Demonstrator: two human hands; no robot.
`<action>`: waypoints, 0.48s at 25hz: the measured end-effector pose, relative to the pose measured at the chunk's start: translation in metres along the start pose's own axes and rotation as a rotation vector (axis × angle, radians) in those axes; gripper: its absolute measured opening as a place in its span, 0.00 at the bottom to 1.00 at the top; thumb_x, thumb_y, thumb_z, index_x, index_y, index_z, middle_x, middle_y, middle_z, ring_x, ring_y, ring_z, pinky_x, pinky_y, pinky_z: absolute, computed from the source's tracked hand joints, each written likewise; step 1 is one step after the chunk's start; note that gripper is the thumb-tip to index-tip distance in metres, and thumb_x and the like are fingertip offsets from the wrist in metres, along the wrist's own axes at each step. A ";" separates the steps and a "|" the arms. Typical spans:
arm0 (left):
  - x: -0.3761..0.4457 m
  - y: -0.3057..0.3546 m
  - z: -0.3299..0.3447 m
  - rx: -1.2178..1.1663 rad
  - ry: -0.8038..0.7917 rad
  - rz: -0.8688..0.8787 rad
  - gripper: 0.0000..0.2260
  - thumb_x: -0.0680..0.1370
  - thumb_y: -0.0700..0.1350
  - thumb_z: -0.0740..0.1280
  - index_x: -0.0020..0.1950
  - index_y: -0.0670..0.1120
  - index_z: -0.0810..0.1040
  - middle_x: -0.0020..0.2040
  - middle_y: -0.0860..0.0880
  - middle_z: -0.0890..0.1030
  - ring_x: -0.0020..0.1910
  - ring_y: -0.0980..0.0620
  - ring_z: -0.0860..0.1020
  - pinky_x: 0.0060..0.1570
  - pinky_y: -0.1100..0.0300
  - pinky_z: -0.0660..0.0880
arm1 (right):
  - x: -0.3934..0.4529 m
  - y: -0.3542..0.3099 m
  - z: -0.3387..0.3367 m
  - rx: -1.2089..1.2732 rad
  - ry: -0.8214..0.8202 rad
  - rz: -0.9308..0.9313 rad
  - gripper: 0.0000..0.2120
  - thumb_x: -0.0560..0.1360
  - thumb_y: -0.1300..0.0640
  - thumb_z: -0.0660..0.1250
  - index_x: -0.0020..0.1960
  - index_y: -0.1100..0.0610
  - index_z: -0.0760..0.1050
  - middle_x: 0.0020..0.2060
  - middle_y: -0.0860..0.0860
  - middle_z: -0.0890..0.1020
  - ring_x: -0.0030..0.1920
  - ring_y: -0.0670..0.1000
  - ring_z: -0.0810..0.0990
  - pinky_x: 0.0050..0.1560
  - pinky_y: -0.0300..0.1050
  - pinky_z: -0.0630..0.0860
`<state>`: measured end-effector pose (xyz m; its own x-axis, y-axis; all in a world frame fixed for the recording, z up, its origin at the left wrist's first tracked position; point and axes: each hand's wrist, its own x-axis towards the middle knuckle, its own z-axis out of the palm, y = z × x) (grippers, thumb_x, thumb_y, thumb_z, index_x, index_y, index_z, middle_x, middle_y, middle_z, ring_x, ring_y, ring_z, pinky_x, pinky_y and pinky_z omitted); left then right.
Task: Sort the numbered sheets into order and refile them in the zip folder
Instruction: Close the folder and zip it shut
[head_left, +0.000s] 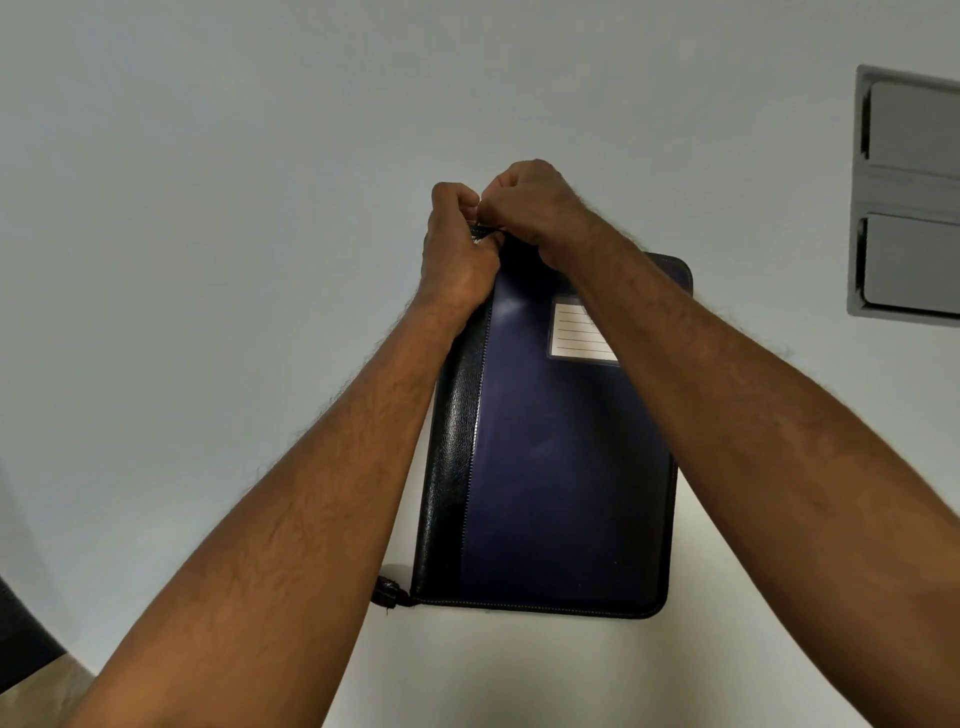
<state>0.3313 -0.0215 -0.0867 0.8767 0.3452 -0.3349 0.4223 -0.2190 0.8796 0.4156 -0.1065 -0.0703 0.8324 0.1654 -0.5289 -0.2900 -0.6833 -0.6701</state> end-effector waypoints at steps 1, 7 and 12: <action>0.000 0.000 0.000 0.015 -0.005 0.010 0.20 0.78 0.35 0.68 0.65 0.48 0.68 0.61 0.46 0.76 0.57 0.52 0.78 0.51 0.68 0.74 | -0.003 0.003 0.000 -0.011 0.022 -0.044 0.04 0.71 0.61 0.69 0.46 0.60 0.80 0.42 0.51 0.83 0.41 0.48 0.81 0.42 0.44 0.79; -0.012 -0.011 0.002 0.317 -0.025 0.159 0.28 0.79 0.42 0.68 0.78 0.43 0.65 0.73 0.42 0.68 0.72 0.44 0.65 0.65 0.67 0.56 | -0.044 0.038 -0.012 -0.374 0.185 -0.311 0.06 0.77 0.52 0.65 0.51 0.49 0.78 0.49 0.45 0.83 0.52 0.50 0.80 0.58 0.53 0.75; -0.042 -0.019 -0.002 0.521 -0.115 0.224 0.30 0.81 0.47 0.67 0.81 0.43 0.60 0.81 0.40 0.57 0.79 0.39 0.56 0.77 0.51 0.57 | -0.079 0.096 -0.024 -0.571 0.331 -0.396 0.21 0.81 0.47 0.64 0.70 0.56 0.74 0.68 0.55 0.78 0.67 0.58 0.74 0.68 0.53 0.68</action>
<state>0.2864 -0.0303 -0.0889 0.9650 0.1438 -0.2193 0.2553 -0.7058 0.6608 0.3335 -0.2021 -0.0808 0.9474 0.3140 -0.0619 0.2728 -0.8934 -0.3569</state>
